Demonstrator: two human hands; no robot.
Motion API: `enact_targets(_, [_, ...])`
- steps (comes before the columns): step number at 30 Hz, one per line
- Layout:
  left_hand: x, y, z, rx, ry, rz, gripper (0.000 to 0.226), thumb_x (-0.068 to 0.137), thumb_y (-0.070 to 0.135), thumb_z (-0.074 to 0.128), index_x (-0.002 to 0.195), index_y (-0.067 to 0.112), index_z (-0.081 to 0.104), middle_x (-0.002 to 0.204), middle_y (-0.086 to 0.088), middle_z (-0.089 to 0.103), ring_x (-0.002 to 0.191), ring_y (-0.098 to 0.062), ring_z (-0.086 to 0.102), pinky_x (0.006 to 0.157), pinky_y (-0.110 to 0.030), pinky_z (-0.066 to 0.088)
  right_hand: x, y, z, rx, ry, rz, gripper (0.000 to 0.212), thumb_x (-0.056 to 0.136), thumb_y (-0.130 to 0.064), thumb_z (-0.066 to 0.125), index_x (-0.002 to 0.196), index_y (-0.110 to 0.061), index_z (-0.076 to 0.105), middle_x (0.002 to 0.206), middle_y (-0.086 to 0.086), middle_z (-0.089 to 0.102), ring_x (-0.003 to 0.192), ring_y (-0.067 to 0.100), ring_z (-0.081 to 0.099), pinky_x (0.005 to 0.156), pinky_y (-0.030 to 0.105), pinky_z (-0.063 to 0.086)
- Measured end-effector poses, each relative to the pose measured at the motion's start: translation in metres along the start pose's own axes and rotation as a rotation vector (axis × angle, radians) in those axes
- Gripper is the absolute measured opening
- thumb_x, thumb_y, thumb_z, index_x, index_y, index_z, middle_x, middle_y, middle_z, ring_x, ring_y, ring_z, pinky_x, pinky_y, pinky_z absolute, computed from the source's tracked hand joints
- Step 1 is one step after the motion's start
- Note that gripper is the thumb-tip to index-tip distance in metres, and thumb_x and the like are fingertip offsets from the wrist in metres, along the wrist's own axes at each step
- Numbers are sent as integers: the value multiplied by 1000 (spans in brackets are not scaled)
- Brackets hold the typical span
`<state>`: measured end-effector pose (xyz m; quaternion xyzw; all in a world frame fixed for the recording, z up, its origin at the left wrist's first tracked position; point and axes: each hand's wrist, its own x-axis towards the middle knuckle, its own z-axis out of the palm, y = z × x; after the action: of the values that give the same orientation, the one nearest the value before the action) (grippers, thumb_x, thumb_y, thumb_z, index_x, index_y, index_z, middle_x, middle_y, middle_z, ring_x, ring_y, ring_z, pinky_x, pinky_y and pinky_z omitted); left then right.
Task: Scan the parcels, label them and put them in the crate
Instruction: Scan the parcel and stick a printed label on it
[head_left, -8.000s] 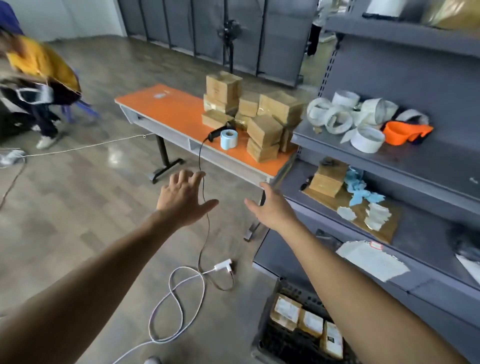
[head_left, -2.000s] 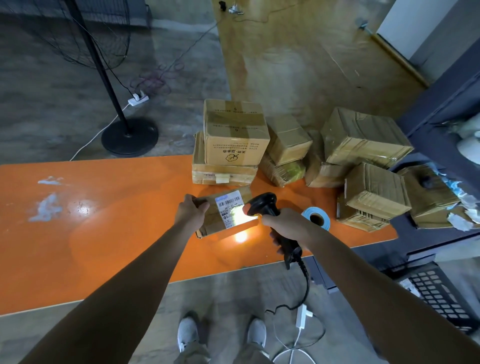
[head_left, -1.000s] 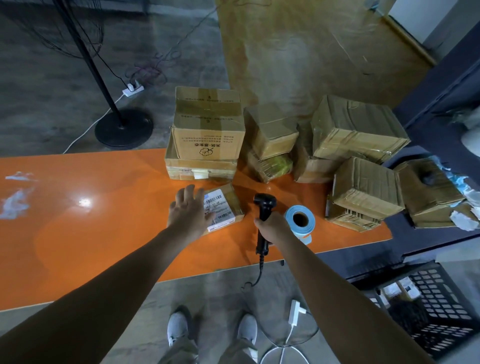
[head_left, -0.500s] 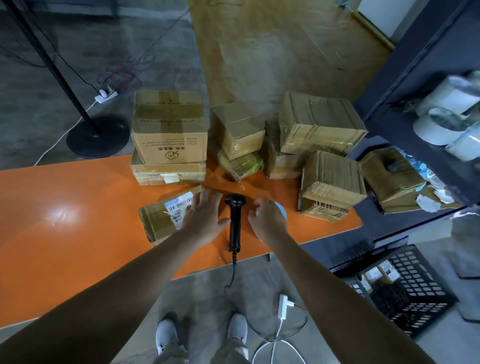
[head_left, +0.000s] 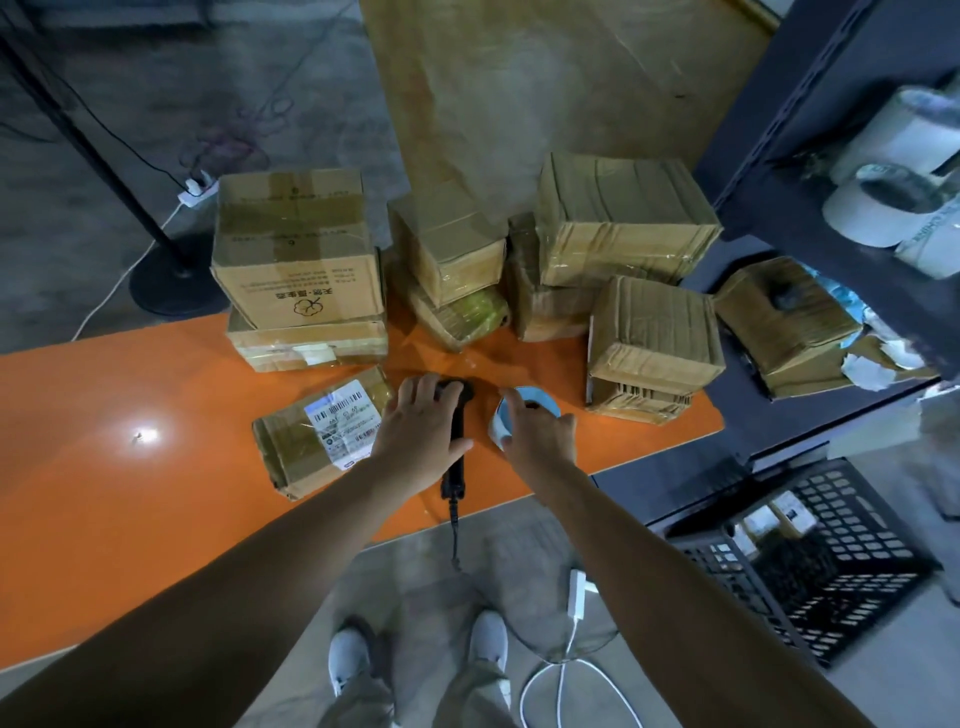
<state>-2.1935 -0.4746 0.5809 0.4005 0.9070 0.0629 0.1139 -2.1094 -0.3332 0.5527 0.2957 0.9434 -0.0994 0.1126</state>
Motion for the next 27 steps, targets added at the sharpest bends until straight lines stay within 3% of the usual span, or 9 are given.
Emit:
enact_targets(5, [4, 2, -18, -376, 32, -160, 60, 90, 36, 62, 140, 17, 36, 133, -9, 44, 127, -29, 41, 101, -42, 42, -3, 15, -23, 683, -21, 3, 63, 89, -22, 64, 144, -26, 35, 124, 6, 61, 111, 25, 60, 94, 41, 48])
enact_targets(8, [9, 5, -34, -721, 12, -291, 45, 92, 29, 60, 131, 13, 42, 96, 1, 59, 88, -14, 60, 74, -30, 50, -6, 17, -38, 974, -69, -29, 71, 86, -15, 68, 147, -26, 33, 122, 10, 62, 106, 21, 63, 85, 35, 55])
enact_targets(9, [11, 6, -39, -804, -6, -333, 43, 92, 29, 60, 129, 14, 43, 86, 4, 59, 75, -11, 59, 65, -28, 48, -7, 16, -42, 1017, -75, -33, 73, 86, -14, 69, 148, -26, 33, 118, 10, 63, 101, 20, 65, 78, 30, 56])
enact_targets(11, [15, 7, -48, -920, -25, -394, 45, 90, 30, 63, 128, 15, 44, 88, 4, 59, 75, -12, 60, 65, -30, 50, -9, 13, -51, 1055, -71, -51, 75, 84, -13, 71, 148, -26, 32, 108, 8, 66, 94, 17, 66, 68, 21, 54])
enact_targets(14, [18, 5, -59, -1056, -58, -413, 54, 86, 26, 69, 132, 14, 42, 95, 4, 55, 84, -10, 57, 83, -37, 55, -13, 9, -61, 1099, -64, -93, 79, 83, -11, 73, 148, -31, 32, 103, 5, 68, 95, 17, 66, 78, 29, 55])
enact_targets(16, [17, 3, -65, -1133, -84, -382, 60, 83, 19, 74, 134, 15, 41, 100, 2, 57, 86, -9, 58, 78, -33, 56, -16, 6, -67, 1110, -85, -129, 85, 82, -8, 74, 149, -34, 29, 109, 5, 68, 101, 16, 66, 84, 33, 56])
enact_targets(21, [11, -5, -72, -1281, -77, -355, 68, 76, 5, 79, 132, 18, 42, 104, -5, 61, 88, -15, 65, 64, -22, 55, -17, -1, -81, 1092, -144, -218, 88, 83, -4, 73, 151, -34, 25, 117, 5, 68, 106, 12, 66, 83, 28, 57])
enact_targets(25, [6, -15, -71, -1171, -25, -257, 69, 73, 4, 80, 129, 24, 45, 106, -4, 62, 92, -13, 63, 65, -21, 50, -16, -9, -87, 1145, -106, -167, 65, 88, -9, 67, 143, -30, 39, 111, 1, 66, 100, 7, 66, 75, 23, 57])
enact_targets(27, [3, -19, -69, -1120, -6, -206, 68, 72, 3, 79, 126, 27, 45, 109, -5, 62, 93, -13, 62, 64, -19, 48, -14, -16, -89, 1198, -39, -83, 45, 93, -12, 61, 135, -24, 52, 111, 4, 64, 103, 14, 67, 78, 30, 60])
